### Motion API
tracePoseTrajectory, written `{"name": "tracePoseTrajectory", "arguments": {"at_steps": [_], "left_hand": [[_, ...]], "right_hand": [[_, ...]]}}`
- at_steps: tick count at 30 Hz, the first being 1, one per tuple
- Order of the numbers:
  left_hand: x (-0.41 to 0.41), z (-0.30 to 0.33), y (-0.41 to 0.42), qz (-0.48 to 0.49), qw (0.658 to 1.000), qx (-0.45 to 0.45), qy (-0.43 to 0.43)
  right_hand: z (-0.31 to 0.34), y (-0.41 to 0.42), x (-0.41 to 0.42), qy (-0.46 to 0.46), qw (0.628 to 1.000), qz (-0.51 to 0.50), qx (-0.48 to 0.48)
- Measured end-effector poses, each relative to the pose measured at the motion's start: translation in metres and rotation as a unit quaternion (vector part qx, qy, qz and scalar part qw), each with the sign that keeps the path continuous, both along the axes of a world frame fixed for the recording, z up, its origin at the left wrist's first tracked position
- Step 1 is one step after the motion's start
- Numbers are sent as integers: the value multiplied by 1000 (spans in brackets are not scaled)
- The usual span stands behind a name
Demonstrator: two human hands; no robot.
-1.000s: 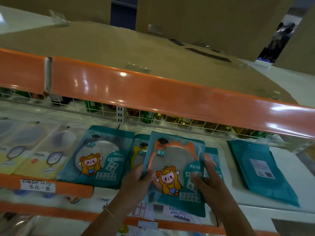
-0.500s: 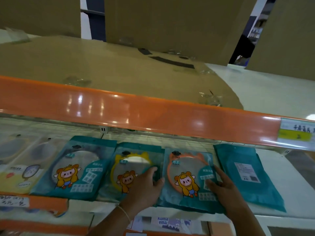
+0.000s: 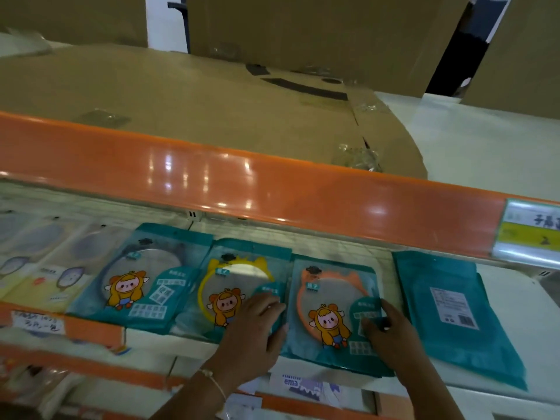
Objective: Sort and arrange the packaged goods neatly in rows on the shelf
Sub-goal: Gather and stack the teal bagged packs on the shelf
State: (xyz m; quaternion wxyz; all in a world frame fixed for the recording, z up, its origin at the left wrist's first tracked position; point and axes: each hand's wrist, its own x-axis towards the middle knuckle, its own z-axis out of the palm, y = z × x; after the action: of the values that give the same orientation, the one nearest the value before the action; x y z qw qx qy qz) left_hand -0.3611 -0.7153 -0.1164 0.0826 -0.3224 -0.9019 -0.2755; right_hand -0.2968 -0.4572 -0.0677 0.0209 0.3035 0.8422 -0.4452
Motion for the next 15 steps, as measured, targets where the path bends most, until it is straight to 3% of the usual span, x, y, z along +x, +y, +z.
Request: {"name": "tracePoseTrajectory", "arguments": {"at_steps": [6,10,15], "left_hand": [[2,-14,-4,-4,998,-60,24],[-2,-16,-6,1,1000,-15,-4],[1,-16,-6,-16,998,-38,38]], "right_hand": [[-14,-11,2,9,985,12,169],[-19,-23,6,24,980,1,199],[-17,-28,5,12,981,-5,196]]}}
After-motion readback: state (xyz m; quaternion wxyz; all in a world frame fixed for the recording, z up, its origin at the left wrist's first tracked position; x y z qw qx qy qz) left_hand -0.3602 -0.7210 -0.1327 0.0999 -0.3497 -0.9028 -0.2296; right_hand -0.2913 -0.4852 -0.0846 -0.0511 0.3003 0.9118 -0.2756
